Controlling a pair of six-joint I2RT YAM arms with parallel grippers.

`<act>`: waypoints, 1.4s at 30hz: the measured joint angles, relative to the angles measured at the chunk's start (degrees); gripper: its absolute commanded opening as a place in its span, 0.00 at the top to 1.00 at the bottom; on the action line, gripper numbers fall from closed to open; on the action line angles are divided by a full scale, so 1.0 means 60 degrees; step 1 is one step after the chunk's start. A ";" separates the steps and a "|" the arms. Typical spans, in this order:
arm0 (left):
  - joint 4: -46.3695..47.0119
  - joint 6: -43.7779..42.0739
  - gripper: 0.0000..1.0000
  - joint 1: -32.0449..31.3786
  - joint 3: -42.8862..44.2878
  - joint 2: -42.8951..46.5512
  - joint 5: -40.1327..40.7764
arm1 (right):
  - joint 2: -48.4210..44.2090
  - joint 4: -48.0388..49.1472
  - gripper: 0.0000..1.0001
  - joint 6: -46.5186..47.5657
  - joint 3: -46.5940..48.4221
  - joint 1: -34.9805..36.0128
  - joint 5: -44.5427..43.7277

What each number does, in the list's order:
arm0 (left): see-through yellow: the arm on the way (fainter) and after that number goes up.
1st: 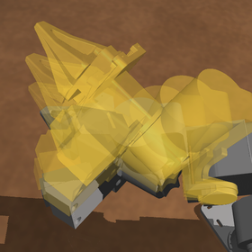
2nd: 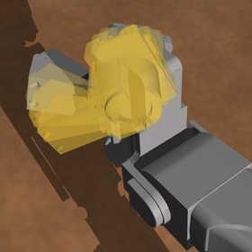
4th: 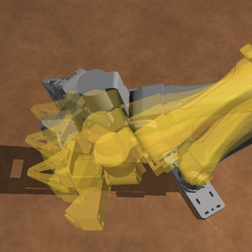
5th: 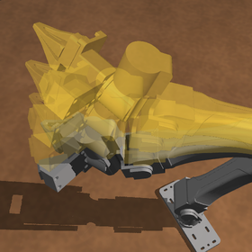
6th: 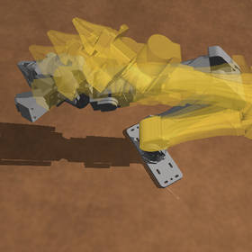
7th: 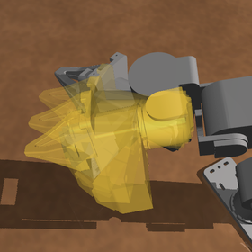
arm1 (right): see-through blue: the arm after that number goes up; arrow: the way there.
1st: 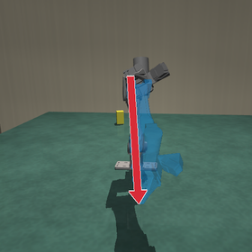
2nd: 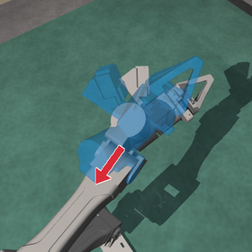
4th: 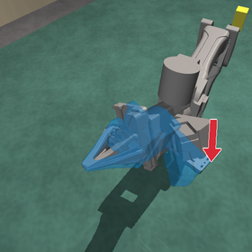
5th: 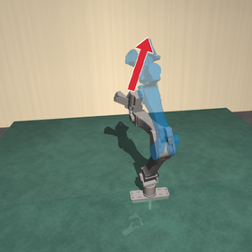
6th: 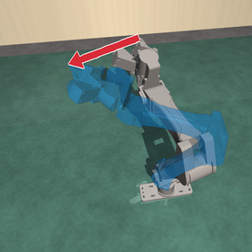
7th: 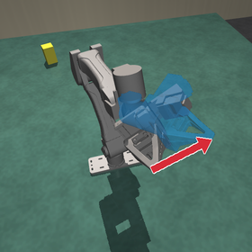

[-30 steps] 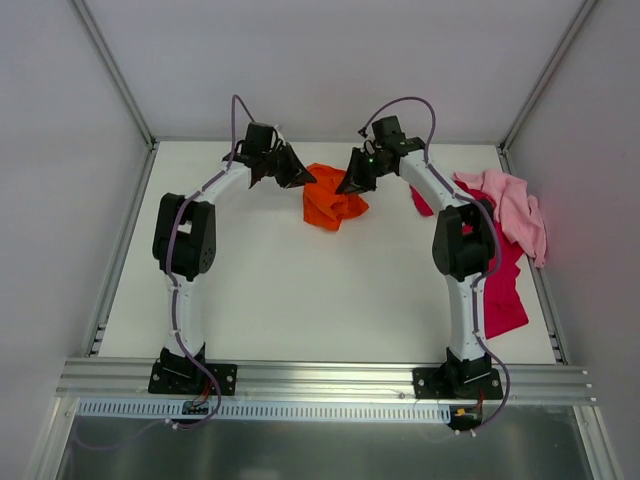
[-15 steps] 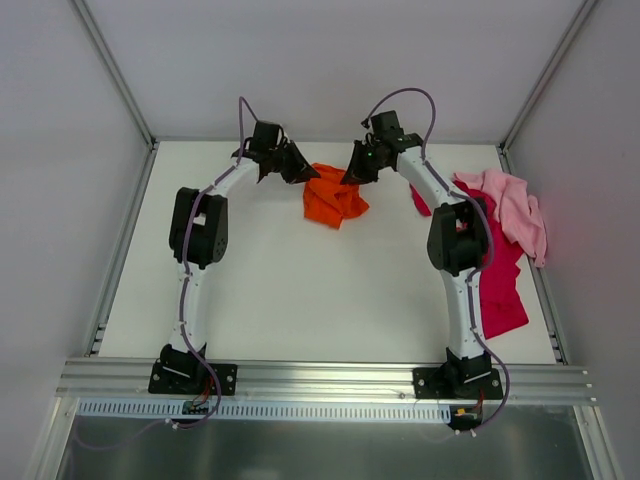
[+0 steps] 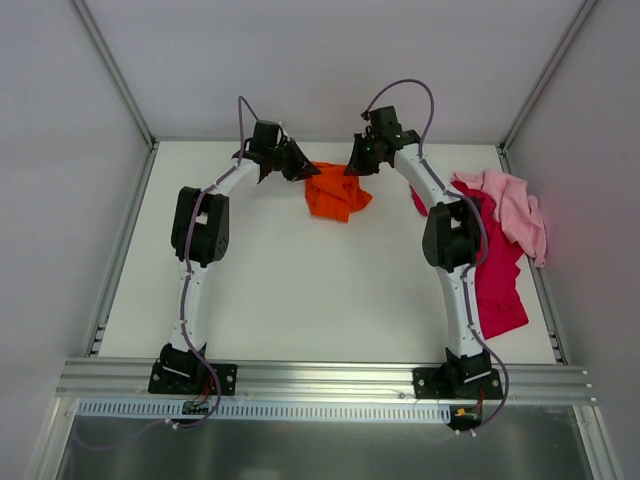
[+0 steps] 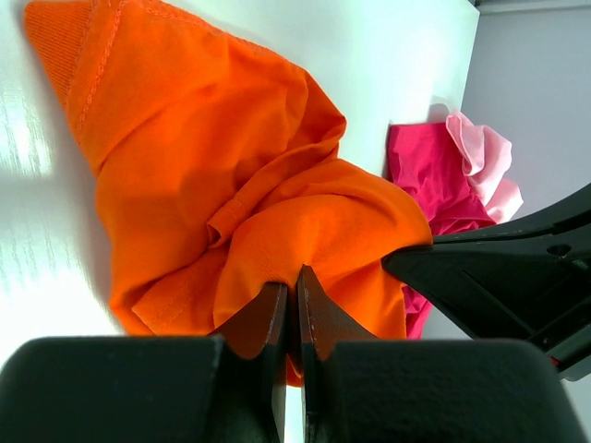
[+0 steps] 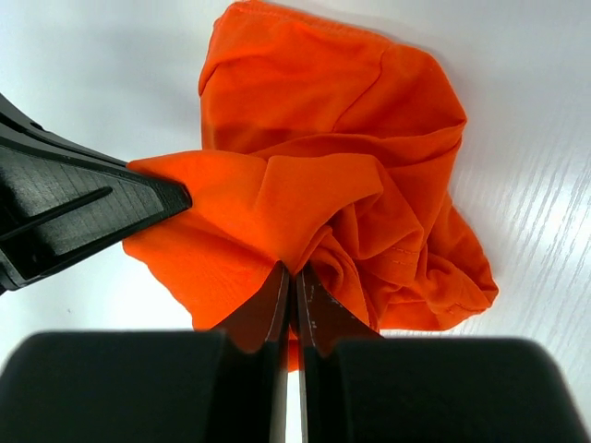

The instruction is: Fold and stack the t-shirts

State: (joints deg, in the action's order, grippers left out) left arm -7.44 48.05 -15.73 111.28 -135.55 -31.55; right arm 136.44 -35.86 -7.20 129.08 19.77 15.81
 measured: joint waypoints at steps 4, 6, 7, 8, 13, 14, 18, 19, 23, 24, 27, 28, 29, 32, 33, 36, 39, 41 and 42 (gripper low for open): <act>0.0237 0.0120 1.00 0.0015 0.0055 -0.0226 -0.0051 | 0.0200 0.0142 0.99 0.0004 0.0044 -0.0018 -0.0113; 0.0353 0.0160 1.00 0.0025 0.0055 -0.0306 -0.0109 | 0.0262 0.0157 0.99 0.0058 0.0044 -0.0018 -0.0197; 0.0419 0.0168 1.00 0.0033 0.0055 -0.0321 -0.0160 | 0.0273 0.0171 0.99 0.0113 0.0044 -0.0018 -0.0240; 0.0466 0.0175 1.00 0.0040 0.0058 -0.0321 -0.0175 | 0.0273 0.0208 0.99 0.0153 0.0044 -0.0018 -0.0251; 0.0415 0.0120 0.52 0.0080 0.0670 -0.0412 -0.0193 | 0.0310 0.0288 0.65 0.0437 0.0419 -0.0018 -0.0641; 0.0393 0.0109 0.46 0.0135 0.0827 -0.0423 -0.0178 | 0.0310 0.0277 0.60 0.0528 0.0528 -0.0051 -0.0823; 0.0321 -0.0047 0.41 0.0594 0.0980 -0.0335 -0.0109 | 0.0149 0.0189 0.37 0.1104 0.0568 -0.0310 -0.1596; 0.0306 -0.0127 0.41 0.0685 0.0867 -0.0262 -0.0066 | 0.0022 0.0124 0.35 0.1268 0.0415 -0.0372 -0.1800; 0.0160 -0.0226 0.45 0.1024 -0.0339 0.0670 0.0066 | -0.0874 -0.0222 0.37 0.1665 -0.0488 -0.0481 -0.2218; 0.0219 -0.0237 0.46 0.1045 -0.0834 0.1082 0.0066 | -0.1147 -0.0346 0.41 0.1716 -0.0688 -0.0466 -0.2259; 0.0379 -0.0219 0.51 0.0940 -0.1956 0.2146 -0.0160 | -0.2040 -0.0656 0.55 0.1781 -0.1147 -0.0401 -0.2022; 0.0499 -0.0240 0.52 0.0849 -0.2299 0.2477 -0.0193 | -0.2364 -0.0678 0.61 0.1781 -0.1300 -0.0382 -0.1763; 0.0619 -0.0280 0.53 0.0721 -0.2703 0.2838 -0.0248 | -0.2688 -0.0754 0.65 0.1792 -0.1439 -0.0375 -0.1457; 0.0714 -0.0444 0.59 0.0197 -0.3789 0.3727 -0.0419 | -0.3512 -0.0987 0.80 0.1672 -0.1734 -0.0357 -0.0397; 0.0714 -0.0470 0.60 -0.0033 -0.4080 0.3931 -0.0495 | -0.3661 -0.1027 0.83 0.1625 -0.1730 -0.0357 0.0018; 0.0907 -0.0648 0.67 -0.0608 -0.5129 0.4437 -0.0576 | -0.3716 -0.1184 0.90 0.1333 -0.1625 -0.0357 0.1209; 0.0907 -0.0678 0.68 -0.0889 -0.6422 0.5067 -0.0623 | -0.3366 -0.1166 0.93 0.0933 -0.1636 -0.0339 0.2295; 0.0794 -0.0678 0.68 -0.0831 -0.7107 0.5552 -0.0419 | -0.2983 -0.1140 0.94 0.0765 -0.1690 -0.0306 0.2776; 0.0783 -0.0678 0.67 -0.0772 -0.7344 0.5792 -0.0342 | -0.2779 -0.1140 0.94 0.0721 -0.1752 -0.0280 0.2936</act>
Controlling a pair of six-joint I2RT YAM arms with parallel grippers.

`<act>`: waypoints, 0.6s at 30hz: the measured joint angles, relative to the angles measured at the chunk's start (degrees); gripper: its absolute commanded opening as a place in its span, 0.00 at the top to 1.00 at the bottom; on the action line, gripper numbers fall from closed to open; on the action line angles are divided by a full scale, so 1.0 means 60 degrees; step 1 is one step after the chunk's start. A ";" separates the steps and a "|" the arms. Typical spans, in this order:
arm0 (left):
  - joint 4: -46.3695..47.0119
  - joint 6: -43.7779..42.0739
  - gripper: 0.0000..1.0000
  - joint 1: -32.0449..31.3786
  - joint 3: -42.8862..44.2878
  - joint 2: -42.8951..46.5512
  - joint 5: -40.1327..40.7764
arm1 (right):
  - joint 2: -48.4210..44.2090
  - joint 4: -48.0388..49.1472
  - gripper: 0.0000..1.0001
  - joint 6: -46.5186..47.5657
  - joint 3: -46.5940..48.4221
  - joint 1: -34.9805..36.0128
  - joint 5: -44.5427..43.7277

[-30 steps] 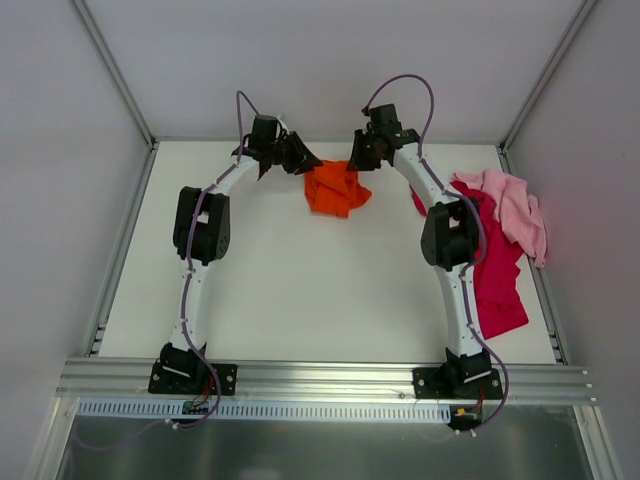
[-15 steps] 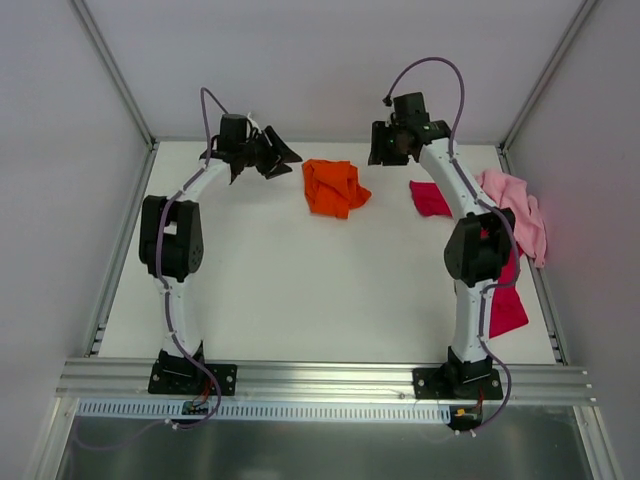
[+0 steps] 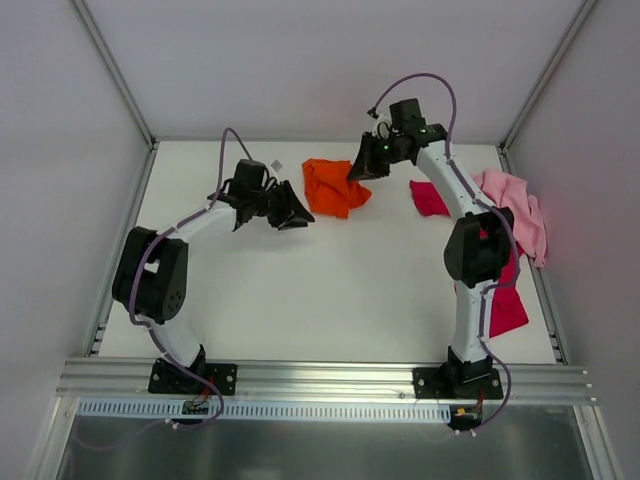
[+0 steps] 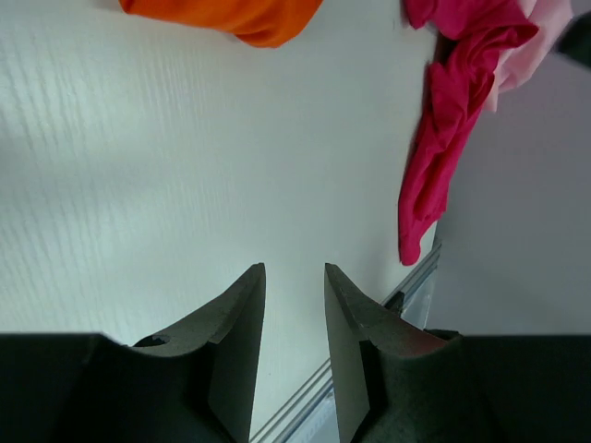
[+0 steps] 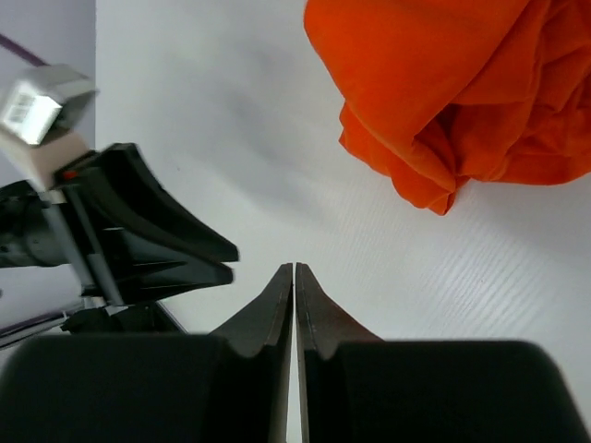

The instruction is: Fold and stack the t-shirts

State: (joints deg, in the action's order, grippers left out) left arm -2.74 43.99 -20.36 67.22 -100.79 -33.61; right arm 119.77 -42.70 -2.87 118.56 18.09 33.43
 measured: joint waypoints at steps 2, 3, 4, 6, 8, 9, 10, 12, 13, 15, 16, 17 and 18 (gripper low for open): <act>-0.0022 0.0004 0.67 0.0160 -0.0324 0.0477 0.0164 | 0.0386 -0.0004 0.94 -0.0036 -0.0168 0.0076 0.0251; 0.0018 0.0004 0.66 0.0244 -0.0412 0.0703 0.0215 | 0.0557 -0.0018 0.94 -0.0055 -0.0270 0.0124 0.0310; 0.0040 0.0004 0.66 0.0310 -0.0455 0.0878 0.0226 | 0.0688 0.0000 0.94 -0.0076 -0.0397 0.0189 0.0353; 0.0106 0.0000 0.66 0.0415 -0.0525 0.1162 0.0288 | 0.0943 -0.0011 0.94 -0.0131 -0.0557 0.0335 0.0437; 0.0098 0.0000 0.66 0.0474 -0.0550 0.1341 0.0331 | 0.1198 0.0073 0.96 -0.0204 -0.0565 0.0470 0.0550; 0.0069 -0.0004 0.66 0.0474 -0.0561 0.1399 0.0357 | 0.1297 0.0113 0.96 -0.0237 -0.0543 0.0521 0.0608; -0.0018 -0.0018 0.66 0.0466 -0.0572 0.1461 0.0361 | 0.1464 0.0135 0.96 -0.0277 -0.0441 0.0572 0.0685; -0.0208 -0.0073 0.66 0.0466 -0.0576 0.1596 0.0368 | 0.1796 0.0233 0.96 -0.0339 -0.0168 0.0605 0.0776; -0.0310 -0.0120 0.66 0.0466 -0.0576 0.1676 0.0368 | 0.1971 0.0288 0.96 -0.0375 -0.0025 0.0608 0.0801; -0.0608 -0.0248 0.66 0.0466 -0.0576 0.1858 0.0368 | 0.2346 0.0375 0.96 -0.0433 0.0335 0.0594 0.0845; -0.0710 -0.0280 0.67 0.0466 -0.0576 0.1942 0.0372 | 0.2510 0.0466 0.96 -0.0455 0.0470 0.0590 0.0838; -0.0831 -0.0321 0.67 0.0466 -0.0576 0.2029 0.0375 | 0.2637 0.0532 0.97 -0.0484 0.0561 0.0583 0.0834; -0.0962 -0.0368 0.67 0.0466 -0.0576 0.2116 0.0382 | 0.2747 0.0608 0.97 -0.0521 0.0634 0.0576 0.0820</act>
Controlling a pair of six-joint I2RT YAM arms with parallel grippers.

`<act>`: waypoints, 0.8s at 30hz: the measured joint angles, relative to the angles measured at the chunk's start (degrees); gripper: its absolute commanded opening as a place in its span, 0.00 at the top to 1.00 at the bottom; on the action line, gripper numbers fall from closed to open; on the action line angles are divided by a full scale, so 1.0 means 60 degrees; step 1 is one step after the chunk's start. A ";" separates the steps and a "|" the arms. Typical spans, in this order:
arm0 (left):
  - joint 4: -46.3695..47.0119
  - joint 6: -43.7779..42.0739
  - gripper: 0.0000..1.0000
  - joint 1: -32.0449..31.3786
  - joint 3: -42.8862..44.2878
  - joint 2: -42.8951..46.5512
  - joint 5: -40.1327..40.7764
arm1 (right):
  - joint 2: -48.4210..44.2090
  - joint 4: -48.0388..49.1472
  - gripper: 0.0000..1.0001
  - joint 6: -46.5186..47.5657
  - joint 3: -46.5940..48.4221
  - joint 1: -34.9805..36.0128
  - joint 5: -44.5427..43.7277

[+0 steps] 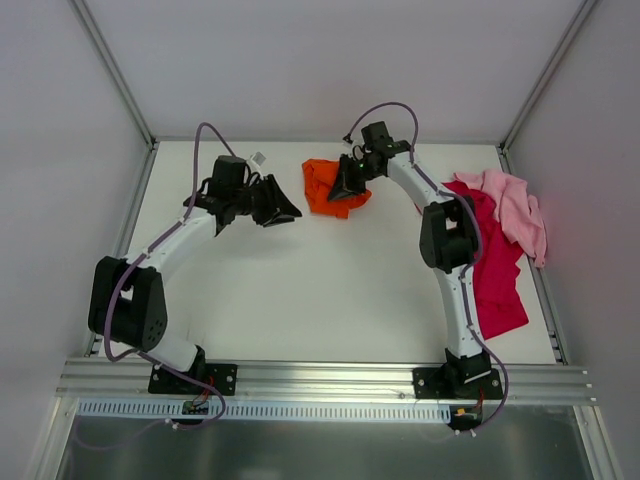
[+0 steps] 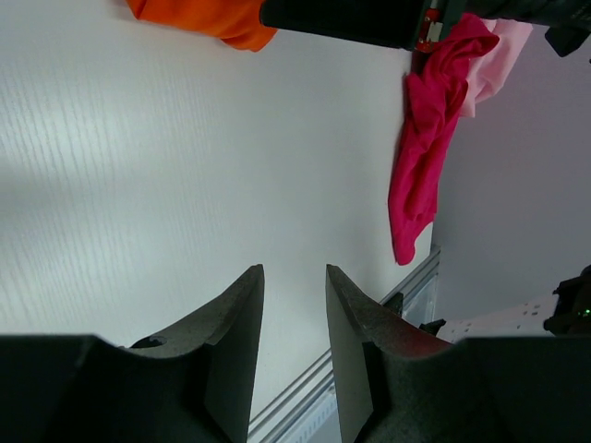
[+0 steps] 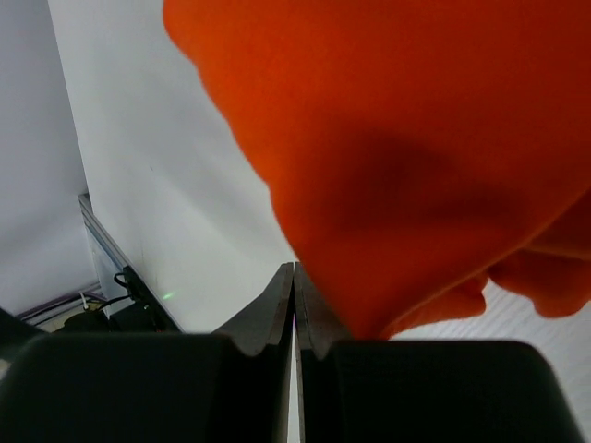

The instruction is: Fold and stack the t-shirts

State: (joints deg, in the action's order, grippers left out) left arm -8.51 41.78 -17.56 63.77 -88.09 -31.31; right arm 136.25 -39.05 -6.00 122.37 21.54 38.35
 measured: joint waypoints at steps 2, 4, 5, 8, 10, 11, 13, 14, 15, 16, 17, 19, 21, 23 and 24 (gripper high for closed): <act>-0.0189 -0.0087 0.67 0.0000 -0.0044 0.0219 0.0025 | 0.0175 0.0124 0.98 -0.0087 0.0131 -0.0029 -0.0029; -0.0259 -0.0120 0.67 0.0000 -0.0288 0.0561 0.0058 | 0.0346 0.0215 0.98 -0.0149 0.0335 -0.0058 -0.0047; -0.0280 -0.0124 0.67 0.0000 -0.0444 0.0743 0.0066 | 0.0408 0.0299 0.98 -0.0168 0.0419 -0.0076 -0.0084; -0.0419 -0.0124 0.67 0.0000 -0.0907 0.1228 0.0066 | 0.0448 0.0528 0.98 -0.0175 0.0532 -0.0153 -0.0171; -0.0525 -0.0124 0.67 0.0000 -0.1155 0.1388 0.0066 | 0.0484 0.0619 0.98 -0.0189 0.0721 -0.0215 -0.0178; -0.0572 -0.0120 0.67 0.0000 -0.1235 0.1413 0.0066 | 0.0525 0.0652 0.98 -0.0215 0.0889 -0.0248 -0.0178; -0.0729 -0.0124 0.67 0.0000 -0.1322 0.1417 0.0069 | 0.0627 0.0696 0.98 -0.0251 0.1355 -0.0335 -0.0211; -0.0801 -0.0124 0.67 0.0000 -0.1337 0.1417 0.0069 | 0.0663 0.0747 0.98 -0.0255 0.1585 -0.0382 -0.0280; -0.0831 -0.0127 0.67 0.0000 -0.1337 0.1417 0.0073 | 0.0663 0.0801 0.98 -0.0251 0.1756 -0.0430 -0.0393; -0.0831 -0.0131 0.67 0.0000 -0.1337 0.1417 0.0073 | 0.0659 0.0860 0.98 -0.0244 0.1916 -0.0492 -0.0521; -0.0863 -0.0146 0.67 0.0000 -0.1333 0.1417 0.0076 | 0.0659 0.0922 0.98 -0.0200 0.2025 -0.0546 -0.0648; -0.0962 -0.0168 0.67 0.0000 -0.1333 0.1417 0.0084 | 0.0645 0.0965 0.99 -0.0040 0.2127 -0.0688 -0.1020; -0.1096 -0.0211 0.67 0.0000 -0.1315 0.1417 0.0087 | 0.0641 0.0827 0.98 0.0273 0.2127 -0.0801 -0.1530; -0.1235 -0.0266 0.66 0.0000 -0.1268 0.1417 0.0091 | 0.0641 0.0576 0.99 0.0597 0.2124 -0.0903 -0.2076; -0.1286 -0.0291 0.66 0.0000 -0.1231 0.1417 0.0091 | 0.0641 0.0448 0.99 0.0739 0.2124 -0.0943 -0.2328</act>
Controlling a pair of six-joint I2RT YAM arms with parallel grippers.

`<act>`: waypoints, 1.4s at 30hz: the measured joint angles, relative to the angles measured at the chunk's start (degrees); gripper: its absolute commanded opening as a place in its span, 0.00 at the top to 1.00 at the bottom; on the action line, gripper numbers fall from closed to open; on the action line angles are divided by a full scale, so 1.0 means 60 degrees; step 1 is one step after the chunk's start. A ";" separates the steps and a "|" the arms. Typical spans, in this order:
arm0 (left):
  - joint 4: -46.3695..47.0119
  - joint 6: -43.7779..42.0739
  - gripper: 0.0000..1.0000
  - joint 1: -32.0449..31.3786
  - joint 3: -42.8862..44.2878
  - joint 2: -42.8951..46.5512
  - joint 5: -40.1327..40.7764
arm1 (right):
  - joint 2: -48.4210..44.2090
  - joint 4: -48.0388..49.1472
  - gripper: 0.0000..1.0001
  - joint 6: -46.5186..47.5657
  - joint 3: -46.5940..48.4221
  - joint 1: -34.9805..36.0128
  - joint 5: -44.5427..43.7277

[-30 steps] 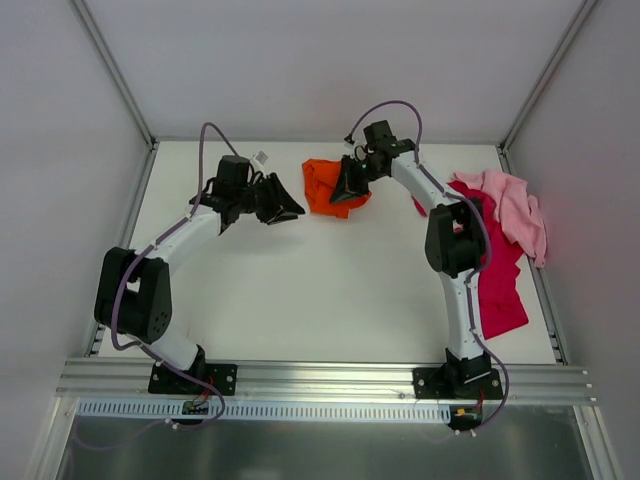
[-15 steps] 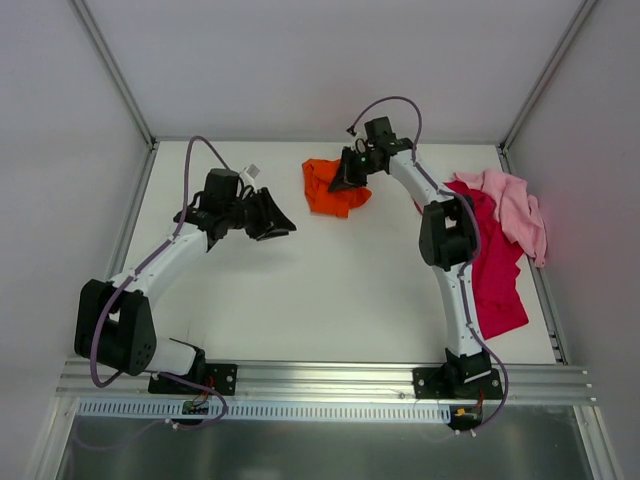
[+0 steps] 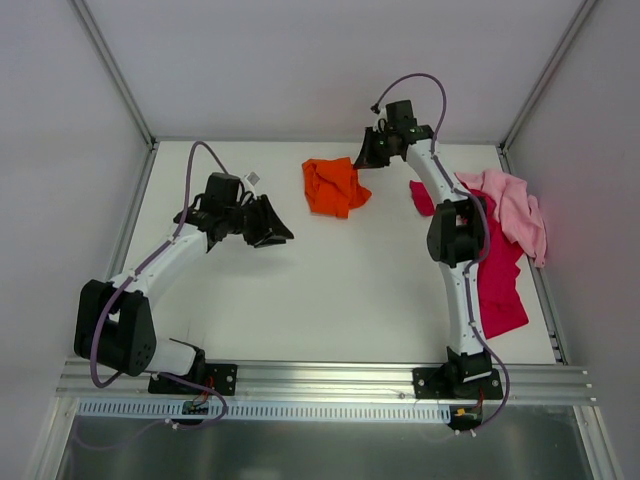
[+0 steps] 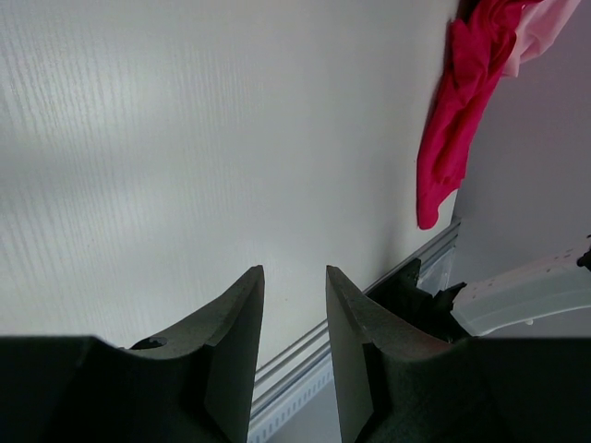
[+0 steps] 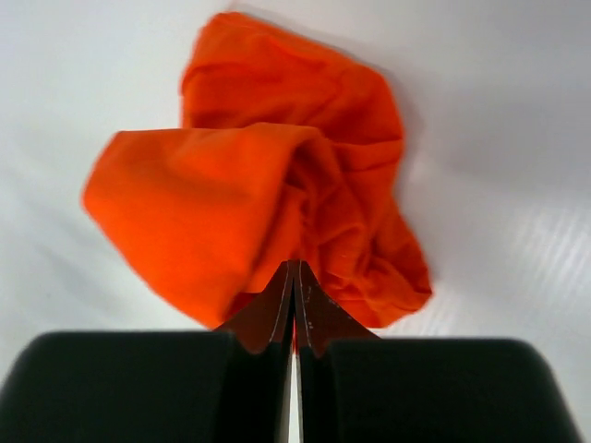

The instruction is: Fold and stack the t-shirts

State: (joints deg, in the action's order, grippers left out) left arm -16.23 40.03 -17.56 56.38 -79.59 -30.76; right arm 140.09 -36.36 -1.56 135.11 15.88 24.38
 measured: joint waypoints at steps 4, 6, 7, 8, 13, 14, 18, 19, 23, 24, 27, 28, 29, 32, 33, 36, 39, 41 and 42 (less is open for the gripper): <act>0.0058 -0.0007 0.62 0.0000 0.0131 -0.0051 -0.0040 | -0.0222 -0.0288 0.99 0.0463 -0.0430 -0.0058 -0.0998; 0.0382 0.0066 0.60 0.0000 0.0270 -0.0364 -0.0200 | -0.0754 -0.0193 0.99 0.0561 -0.1373 -0.0022 -0.1432; 0.0608 0.0157 0.59 0.0000 0.0415 -0.0699 -0.0364 | -0.1133 -0.0204 0.99 0.0586 -0.1963 0.0004 -0.1596; 0.0914 0.0251 0.59 0.0000 0.0590 -0.1104 -0.0546 | -0.1545 -0.0171 0.99 0.0590 -0.2528 0.0036 -0.1749; 0.2058 0.0750 0.59 -0.0066 0.2849 -0.4528 -0.1545 | -0.3712 -0.0299 0.99 0.0546 -0.4207 0.0328 -0.2346; 0.2106 0.0758 0.59 -0.0106 0.3497 -0.5198 -0.1621 | -0.4226 -0.0357 0.99 0.0543 -0.4379 0.0426 -0.2568; 0.2004 0.0769 0.61 -0.0331 0.6186 -0.7369 -0.1916 | -0.6390 -0.0579 0.99 0.0539 -0.4870 0.0834 -0.3592; 0.2014 0.0769 0.61 -0.0382 0.6776 -0.7741 -0.1974 | -0.6940 -0.0707 0.99 0.0539 -0.4900 0.0896 -0.3763; 0.2000 0.0831 0.61 -0.0514 0.8604 -0.8768 -0.2095 | -0.8531 -0.1147 0.99 0.0546 -0.4885 0.0874 -0.4207; 0.1989 0.0867 0.61 -0.0517 0.8903 -0.8925 -0.2102 | -0.8823 -0.1304 0.99 0.0546 -0.4889 0.0867 -0.4309; 0.1963 0.0947 0.61 -0.0525 0.9581 -0.9337 -0.2113 | -0.9380 -0.1676 0.99 0.0576 -0.5107 0.0852 -0.4557; 0.1960 0.0958 0.61 -0.0510 0.9712 -0.9442 -0.2102 | -0.9504 -0.1803 0.99 0.0594 -0.5227 0.0852 -0.4619; 0.1938 0.0969 0.61 -0.0499 0.9752 -0.9511 -0.2095 | -0.9628 -0.1909 0.99 0.0616 -0.5413 0.0852 -0.4692; 0.1814 0.0976 0.60 -0.0492 0.9759 -0.9708 -0.2025 | -0.9821 -0.2422 0.99 0.0681 -0.5701 0.0852 -0.4761; 0.1745 0.0976 0.59 -0.0488 0.9759 -0.9803 -0.1974 | -0.9850 -0.2554 0.99 0.0703 -0.5705 0.0849 -0.4765; 0.1432 0.0998 0.59 -0.0412 0.9763 -1.0029 -0.1698 | -1.0083 -0.2805 0.99 0.0783 -0.5705 0.0852 -0.4732; 0.1107 0.1133 0.59 -0.0364 0.9763 -1.0244 -0.1530 | -1.0484 -0.2965 0.99 0.0878 -0.5705 0.0852 -0.4656; 0.1031 0.1268 0.58 -0.0317 0.9792 -1.0335 -0.1541 | -1.0739 -0.3064 0.99 0.0933 -0.5705 0.0852 -0.4564; 0.0991 0.1330 0.58 -0.0306 0.9836 -1.0386 -0.1548 | -1.0859 -0.3096 0.99 0.0951 -0.5705 0.0852 -0.4535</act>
State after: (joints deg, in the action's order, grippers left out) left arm -10.28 48.01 -19.40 115.39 -141.91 -40.05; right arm 74.94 -54.94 4.14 100.88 20.99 -2.83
